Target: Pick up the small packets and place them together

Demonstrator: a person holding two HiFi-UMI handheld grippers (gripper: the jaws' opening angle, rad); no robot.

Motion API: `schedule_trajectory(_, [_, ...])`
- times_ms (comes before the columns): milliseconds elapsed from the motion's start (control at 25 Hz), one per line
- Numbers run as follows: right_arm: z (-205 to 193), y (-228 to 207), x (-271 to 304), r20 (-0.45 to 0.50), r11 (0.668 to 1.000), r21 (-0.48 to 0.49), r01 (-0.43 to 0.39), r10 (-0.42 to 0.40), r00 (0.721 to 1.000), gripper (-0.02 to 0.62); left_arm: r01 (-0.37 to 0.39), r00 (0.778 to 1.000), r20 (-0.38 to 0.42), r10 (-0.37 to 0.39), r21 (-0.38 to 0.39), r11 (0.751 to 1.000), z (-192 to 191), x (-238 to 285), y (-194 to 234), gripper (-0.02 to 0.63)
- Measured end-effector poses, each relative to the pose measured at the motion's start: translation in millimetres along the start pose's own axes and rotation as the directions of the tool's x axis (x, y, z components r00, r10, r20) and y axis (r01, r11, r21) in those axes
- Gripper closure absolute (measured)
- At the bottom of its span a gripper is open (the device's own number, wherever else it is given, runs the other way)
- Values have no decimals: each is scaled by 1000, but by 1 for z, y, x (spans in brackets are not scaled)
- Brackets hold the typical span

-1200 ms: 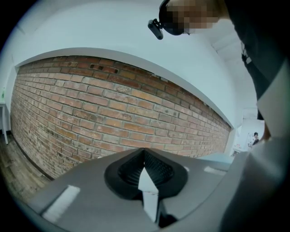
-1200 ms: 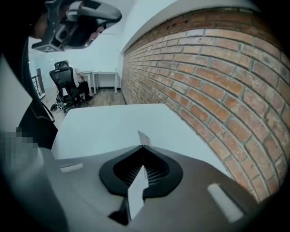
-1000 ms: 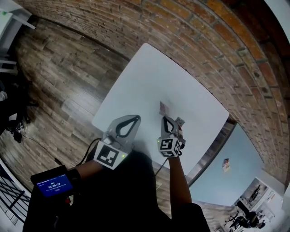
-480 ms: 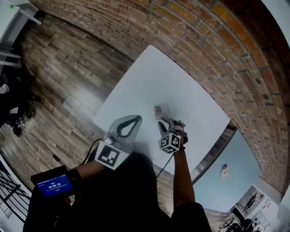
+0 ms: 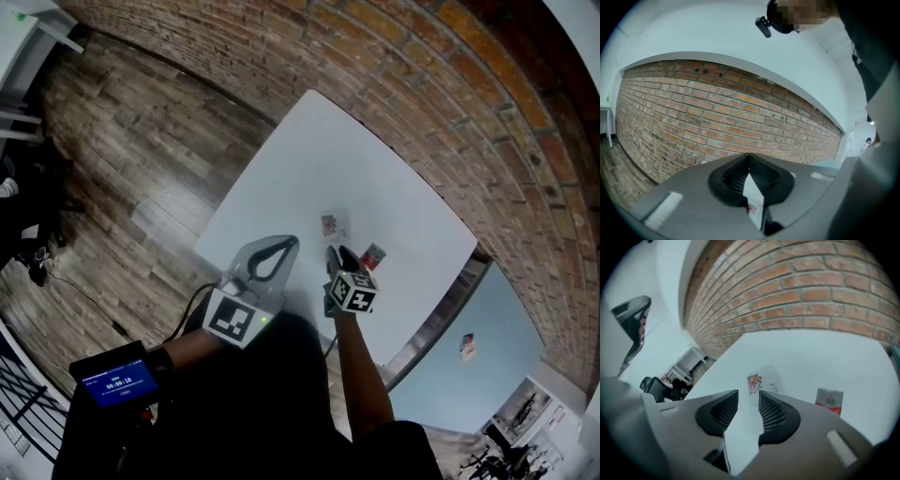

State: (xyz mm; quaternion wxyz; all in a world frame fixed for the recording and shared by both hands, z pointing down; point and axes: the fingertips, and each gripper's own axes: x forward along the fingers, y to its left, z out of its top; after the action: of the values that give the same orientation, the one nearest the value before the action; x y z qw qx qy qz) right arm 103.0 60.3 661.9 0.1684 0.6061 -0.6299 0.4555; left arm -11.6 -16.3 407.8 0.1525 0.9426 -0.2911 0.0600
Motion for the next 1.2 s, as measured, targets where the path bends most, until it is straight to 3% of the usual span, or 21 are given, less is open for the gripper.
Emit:
schedule_trajectory(80, [-4,1,10,12,986,164,27,-29,1000,457,8,1000,2,-8,3,1000,0,-1,1,604])
schedule_trajectory(200, [-7,-4,21,30,936,346,66,-81,996,460,12,1000,-8,-12,3,1000,-4,-5,4,604])
schedule_trajectory(360, [-10,-27,25,38,820,561,113,-162,986,472,15,1000,-19,-15,12,1000,-6,-7,7,604])
schedule_trajectory(480, [-16,-40,25,12,747,649,143,-197,980,478,13,1000,-14,-13,4,1000,-4,-9,11,604])
schedule_trajectory(760, [-32,-38,41,-45,573,807,141,-179,983,482,9,1000,-6,-9,-15,1000,-1,-14,31,604])
schedule_trajectory(800, [-34,-40,42,-55,560,814,151,-185,981,497,7,1000,-5,-7,-13,1000,0,-14,33,604])
schedule_trajectory(880, [-35,-42,41,-68,571,804,168,-192,979,540,9,1000,-5,-9,18,1000,2,-13,35,604])
schedule_trajectory(920, [-35,-43,41,-69,587,791,172,-193,979,576,13,1000,-6,-13,42,999,3,-13,34,604])
schedule_trajectory(1040, [-32,-45,37,-60,652,739,170,-187,981,579,21,1000,-7,-21,74,997,4,-13,31,604])
schedule_trajectory(1120, [-27,-45,33,-58,739,651,174,-181,982,583,13,1000,-5,-13,51,999,2,-12,32,604])
schedule_trajectory(1200, [-20,-44,26,-67,853,491,174,-163,984,586,0,1000,-4,0,23,1000,0,-12,32,604])
